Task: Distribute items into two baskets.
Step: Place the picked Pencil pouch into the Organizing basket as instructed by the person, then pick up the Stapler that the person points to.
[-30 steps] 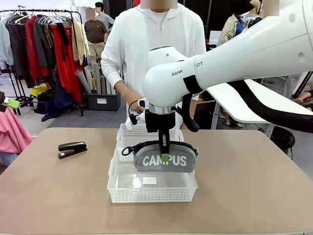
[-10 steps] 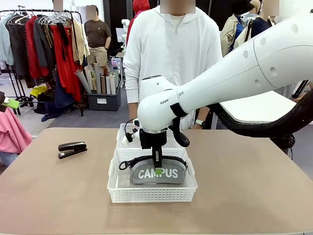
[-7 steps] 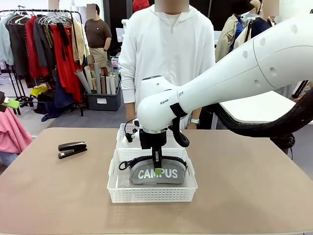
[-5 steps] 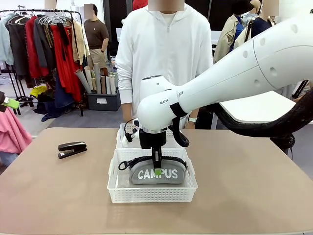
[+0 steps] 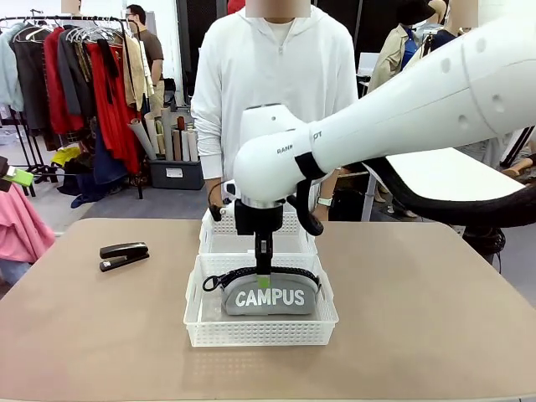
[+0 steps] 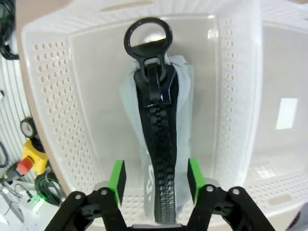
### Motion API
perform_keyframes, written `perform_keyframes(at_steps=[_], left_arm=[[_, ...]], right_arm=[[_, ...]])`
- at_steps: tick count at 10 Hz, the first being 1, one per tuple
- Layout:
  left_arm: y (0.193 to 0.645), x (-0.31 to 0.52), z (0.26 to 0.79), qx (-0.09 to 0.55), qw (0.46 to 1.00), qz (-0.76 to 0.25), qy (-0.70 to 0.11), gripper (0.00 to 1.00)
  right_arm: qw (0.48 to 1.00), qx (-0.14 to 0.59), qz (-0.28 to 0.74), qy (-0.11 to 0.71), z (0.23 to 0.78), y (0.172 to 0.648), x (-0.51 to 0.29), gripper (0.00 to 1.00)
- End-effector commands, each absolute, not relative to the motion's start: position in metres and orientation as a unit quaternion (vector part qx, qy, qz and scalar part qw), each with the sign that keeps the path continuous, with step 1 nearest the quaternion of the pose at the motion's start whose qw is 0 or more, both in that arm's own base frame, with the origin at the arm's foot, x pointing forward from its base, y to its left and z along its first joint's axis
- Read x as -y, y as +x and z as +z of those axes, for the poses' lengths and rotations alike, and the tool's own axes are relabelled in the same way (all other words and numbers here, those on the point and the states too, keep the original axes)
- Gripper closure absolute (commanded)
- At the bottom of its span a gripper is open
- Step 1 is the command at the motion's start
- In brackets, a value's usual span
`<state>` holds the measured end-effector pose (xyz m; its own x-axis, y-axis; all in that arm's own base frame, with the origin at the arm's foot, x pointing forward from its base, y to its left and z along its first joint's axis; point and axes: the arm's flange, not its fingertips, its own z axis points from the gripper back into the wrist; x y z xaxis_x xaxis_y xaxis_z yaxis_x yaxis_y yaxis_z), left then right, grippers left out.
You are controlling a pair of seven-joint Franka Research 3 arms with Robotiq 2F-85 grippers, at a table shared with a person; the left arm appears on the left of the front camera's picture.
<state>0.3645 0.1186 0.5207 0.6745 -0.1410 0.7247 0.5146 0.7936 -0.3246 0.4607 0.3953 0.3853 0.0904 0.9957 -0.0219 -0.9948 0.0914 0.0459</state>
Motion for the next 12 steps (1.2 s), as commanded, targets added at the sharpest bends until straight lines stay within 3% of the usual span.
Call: perform_keyframes(at_steps=[1,4,12], left_arm=[[0.366,-0.119,0.520,0.364,0.873,-0.187,-0.267,0.00],[0.366,-0.119,0.520,0.364,0.873,-0.187,-0.267,0.00],[0.366,-0.119,0.520,0.364,0.873,-0.187,-0.267,0.00]], right_arm=[[0.748,-0.002,0.664,0.013,0.398,0.443,-0.378,0.00],[0.747,-0.012,0.664,-0.017,0.410,0.440,-0.367,0.00],[0.747,-0.007,0.665,0.007,0.412,0.449,-0.383,0.00]])
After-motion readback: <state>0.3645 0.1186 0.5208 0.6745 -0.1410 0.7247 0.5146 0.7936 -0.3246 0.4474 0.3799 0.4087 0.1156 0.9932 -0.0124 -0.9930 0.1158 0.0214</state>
